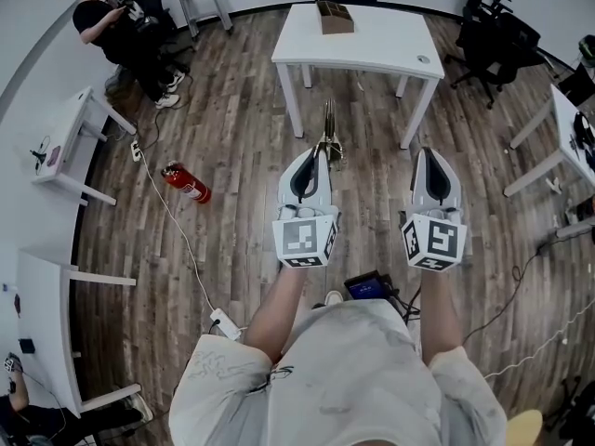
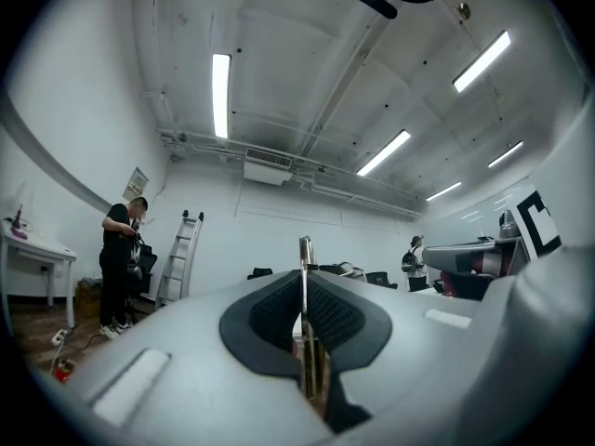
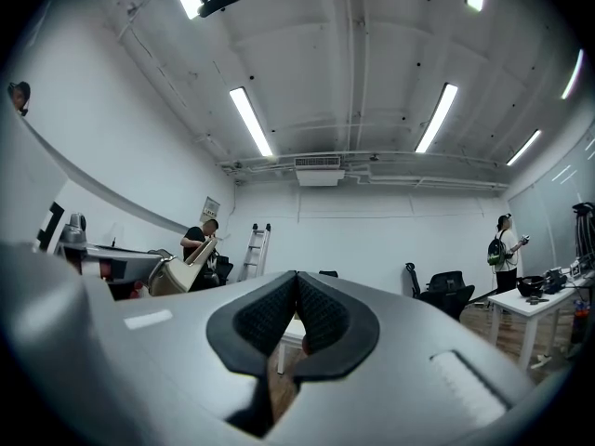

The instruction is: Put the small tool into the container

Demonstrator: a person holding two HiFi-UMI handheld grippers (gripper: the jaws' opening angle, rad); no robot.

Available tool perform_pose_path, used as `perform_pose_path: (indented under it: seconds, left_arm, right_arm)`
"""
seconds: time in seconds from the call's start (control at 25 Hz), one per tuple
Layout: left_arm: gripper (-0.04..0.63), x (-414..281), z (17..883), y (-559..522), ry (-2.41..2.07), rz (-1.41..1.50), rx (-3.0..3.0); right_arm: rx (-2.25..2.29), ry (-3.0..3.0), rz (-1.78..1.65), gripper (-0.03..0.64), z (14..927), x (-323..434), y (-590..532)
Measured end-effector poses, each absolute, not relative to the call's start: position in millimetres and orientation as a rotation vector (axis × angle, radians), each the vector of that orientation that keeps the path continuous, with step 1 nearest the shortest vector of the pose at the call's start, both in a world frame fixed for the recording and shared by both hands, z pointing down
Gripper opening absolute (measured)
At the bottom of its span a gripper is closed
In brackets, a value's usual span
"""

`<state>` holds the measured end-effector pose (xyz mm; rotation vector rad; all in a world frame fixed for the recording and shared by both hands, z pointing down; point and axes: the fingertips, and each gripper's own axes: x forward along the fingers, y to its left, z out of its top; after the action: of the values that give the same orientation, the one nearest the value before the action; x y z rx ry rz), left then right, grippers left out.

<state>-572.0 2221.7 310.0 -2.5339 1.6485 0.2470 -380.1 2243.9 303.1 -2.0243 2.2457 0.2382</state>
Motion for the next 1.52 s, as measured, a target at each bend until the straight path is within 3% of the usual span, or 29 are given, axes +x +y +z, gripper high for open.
perform_pose_path:
  seconds: [0.36, 0.68, 1.12, 1.52]
  left_arm:
    - [0.023, -548.5, 325.6, 2103.4, 1.635, 0.253, -2.516]
    - [0.023, -471.4, 313.5, 1926.7, 1.699, 0.242, -2.482]
    - [0.023, -292.0, 300.8, 1699.1, 1.742, 0.204, -2.464]
    - [0.023, -79.9, 304.9, 1540.9, 1.772, 0.172, -2.44]
  right_arm:
    - [-2.0, 2.242, 0.212, 0.005, 328.8, -363.3, 2118.0]
    - [-1.964, 2.266, 0.201, 0.005, 317.1, -280.9, 1937.3]
    - [-1.949, 2.28, 0.16, 0.005, 310.5, -97.3, 1709.2]
    - [-1.931, 2.281, 0.131, 0.005, 317.7, 117.9, 1549.9]
